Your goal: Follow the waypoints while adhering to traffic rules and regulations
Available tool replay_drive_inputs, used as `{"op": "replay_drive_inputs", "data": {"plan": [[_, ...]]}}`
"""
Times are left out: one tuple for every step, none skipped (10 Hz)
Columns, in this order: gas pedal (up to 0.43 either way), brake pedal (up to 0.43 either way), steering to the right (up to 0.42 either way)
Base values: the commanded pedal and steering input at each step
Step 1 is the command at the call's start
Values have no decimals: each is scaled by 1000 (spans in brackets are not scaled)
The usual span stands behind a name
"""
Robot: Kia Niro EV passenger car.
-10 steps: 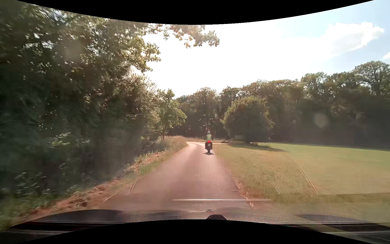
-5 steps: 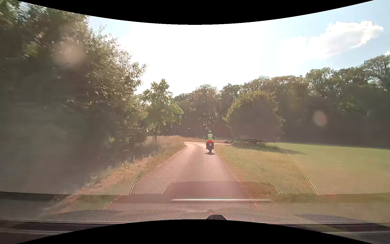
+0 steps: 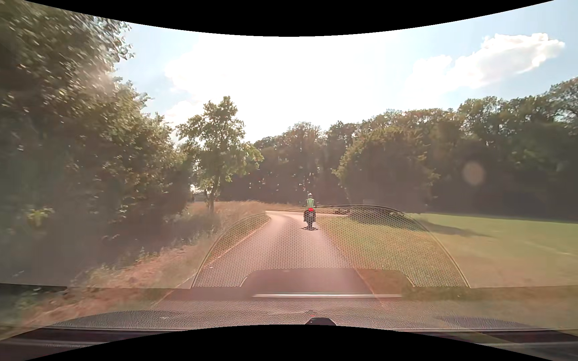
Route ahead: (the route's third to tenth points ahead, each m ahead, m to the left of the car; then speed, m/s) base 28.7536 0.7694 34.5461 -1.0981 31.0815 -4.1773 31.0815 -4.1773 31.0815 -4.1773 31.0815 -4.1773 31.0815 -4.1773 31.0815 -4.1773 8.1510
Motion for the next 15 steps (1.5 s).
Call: {"op": "replay_drive_inputs", "data": {"plan": [[79, 0, 5], [0, 0, 8], [0, 0, 5], [0, 0, 1], [0, 0, 0], [0, 0, 0], [0, 0, 0], [0, 0, 0], [59, 0, 0], [110, 0, 0], [110, 0, 0], [110, 0, 0], [110, 0, 0], [110, 0, 0], [110, 0, 0]]}}
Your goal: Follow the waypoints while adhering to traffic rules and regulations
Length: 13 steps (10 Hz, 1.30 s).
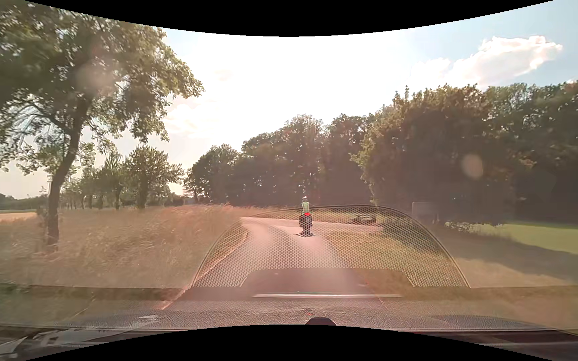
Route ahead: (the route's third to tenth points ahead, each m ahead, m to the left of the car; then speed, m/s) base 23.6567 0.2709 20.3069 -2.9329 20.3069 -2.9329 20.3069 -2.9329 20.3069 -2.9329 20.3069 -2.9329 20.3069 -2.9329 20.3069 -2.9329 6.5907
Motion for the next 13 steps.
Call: {"op": "replay_drive_inputs", "data": {"plan": [[110, 0, 0], [110, 0, 0], [110, 0, 0], [110, 0, 0], [110, 0, 0], [110, 0, 0], [110, 0, 3], [98, 0, 12], [98, 0, 13], [98, 0, 15], [98, 0, 23], [87, 0, 37], [87, 0, 50]]}}
